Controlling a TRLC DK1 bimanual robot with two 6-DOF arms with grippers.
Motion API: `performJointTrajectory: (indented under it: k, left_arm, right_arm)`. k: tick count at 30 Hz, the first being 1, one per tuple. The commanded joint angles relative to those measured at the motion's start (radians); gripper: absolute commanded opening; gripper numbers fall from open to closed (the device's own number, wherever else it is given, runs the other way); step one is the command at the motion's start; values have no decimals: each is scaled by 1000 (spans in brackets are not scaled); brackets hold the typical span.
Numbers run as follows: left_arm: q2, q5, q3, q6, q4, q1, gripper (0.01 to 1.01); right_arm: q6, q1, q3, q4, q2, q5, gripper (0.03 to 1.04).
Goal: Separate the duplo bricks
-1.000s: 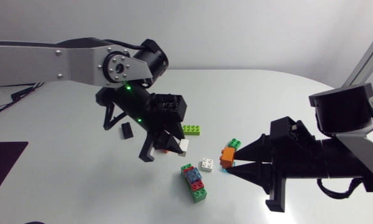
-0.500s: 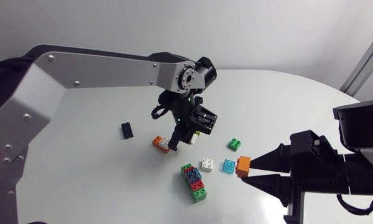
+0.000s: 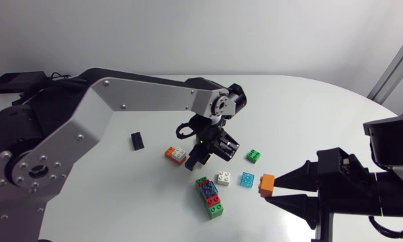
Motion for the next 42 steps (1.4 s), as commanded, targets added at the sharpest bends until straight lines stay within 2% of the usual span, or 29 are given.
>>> performJointTrajectory:
  k: [1,2,7,11,18,21,26,29,31,36,42]
  left_arm:
    - [33,-10,27,29,-13,-17,249]
    - [34,-10,25,28,-13,-20,261]
    - [47,-10,18,16,-9,-37,457]
    - [51,-10,5,8,1,-45,461]
    - [54,-10,-19,-9,21,-60,543]
    - [50,-8,-18,-12,19,-63,543]
    - [10,23,13,-17,-1,-43,692]
    - [-35,92,35,-40,-16,-9,772]
    - [-67,162,51,-67,-35,12,774]
    - [-151,421,97,-142,-122,81,775]
    - [-203,733,168,-195,-271,104,774]
  right_arm:
    - [-29,-4,-9,-16,-2,-12,352]
    - [-31,-4,-9,-17,-4,-12,352]
    - [-31,-4,-9,-24,-13,-15,352]
    - [-31,-5,-17,-27,-22,-15,352]
    - [-31,-7,-17,-28,-28,-16,352]
    - [-31,-7,-17,-28,-28,-16,352]
    - [-31,-10,-15,-20,-19,-16,352]
    - [-28,-16,-12,-4,-7,-21,352]
    - [-26,-31,-14,10,-1,-35,352]
    - [-28,-68,-11,45,27,-76,352]
    - [8,-37,-8,98,53,-93,352]
